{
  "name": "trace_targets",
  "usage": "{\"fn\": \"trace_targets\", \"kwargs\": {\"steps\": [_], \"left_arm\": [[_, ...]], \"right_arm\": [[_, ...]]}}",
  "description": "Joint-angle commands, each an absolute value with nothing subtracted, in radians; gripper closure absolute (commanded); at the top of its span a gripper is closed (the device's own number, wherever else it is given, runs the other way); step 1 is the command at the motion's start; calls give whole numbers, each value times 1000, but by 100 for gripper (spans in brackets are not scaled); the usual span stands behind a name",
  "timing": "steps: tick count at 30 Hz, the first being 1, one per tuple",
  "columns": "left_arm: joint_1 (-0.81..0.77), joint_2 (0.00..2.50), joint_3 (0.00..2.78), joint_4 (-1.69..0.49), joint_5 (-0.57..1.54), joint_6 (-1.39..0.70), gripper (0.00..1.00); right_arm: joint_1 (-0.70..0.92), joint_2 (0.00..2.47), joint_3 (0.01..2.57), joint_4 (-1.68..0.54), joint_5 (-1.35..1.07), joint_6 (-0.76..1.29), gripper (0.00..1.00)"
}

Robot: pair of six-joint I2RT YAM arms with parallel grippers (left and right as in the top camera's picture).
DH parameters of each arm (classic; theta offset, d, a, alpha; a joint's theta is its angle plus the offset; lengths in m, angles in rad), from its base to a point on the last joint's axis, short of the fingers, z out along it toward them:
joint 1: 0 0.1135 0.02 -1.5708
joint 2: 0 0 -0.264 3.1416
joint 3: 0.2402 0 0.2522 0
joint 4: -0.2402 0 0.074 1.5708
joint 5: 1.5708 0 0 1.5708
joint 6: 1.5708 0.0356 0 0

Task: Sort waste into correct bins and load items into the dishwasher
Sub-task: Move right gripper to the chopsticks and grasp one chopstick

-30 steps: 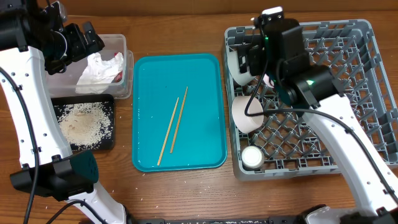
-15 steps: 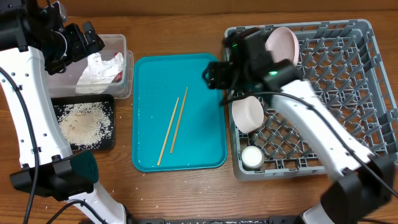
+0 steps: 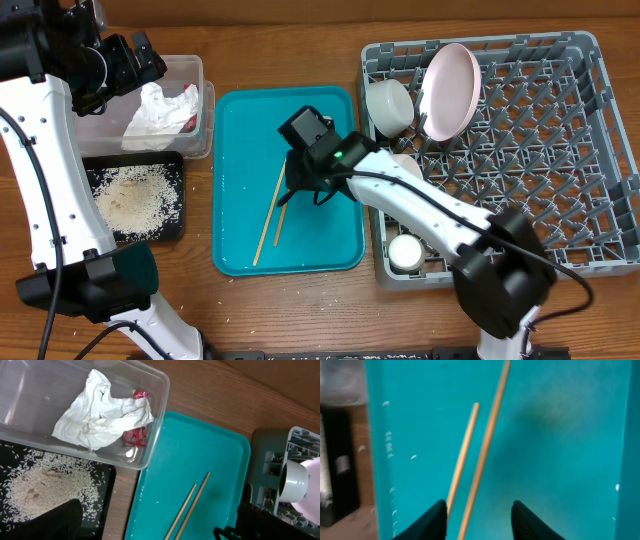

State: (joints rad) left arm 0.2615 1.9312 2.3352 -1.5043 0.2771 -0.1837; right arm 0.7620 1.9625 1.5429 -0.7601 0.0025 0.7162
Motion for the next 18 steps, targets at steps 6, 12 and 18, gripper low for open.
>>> {"fn": "trace_targets", "kwargs": {"steps": [6,12,18], "left_arm": [[255,1926,2346,-1504,281,-168,0],[255,1926,2346,-1504,281,-168,0],[255,1926,2346,-1504,281,-168,0]], "right_arm": [[759,2085,1543,-727,6,816,66],[762,2123,1545,-696,4,838,66],[789,2159,1575,-685,2,795,65]]}}
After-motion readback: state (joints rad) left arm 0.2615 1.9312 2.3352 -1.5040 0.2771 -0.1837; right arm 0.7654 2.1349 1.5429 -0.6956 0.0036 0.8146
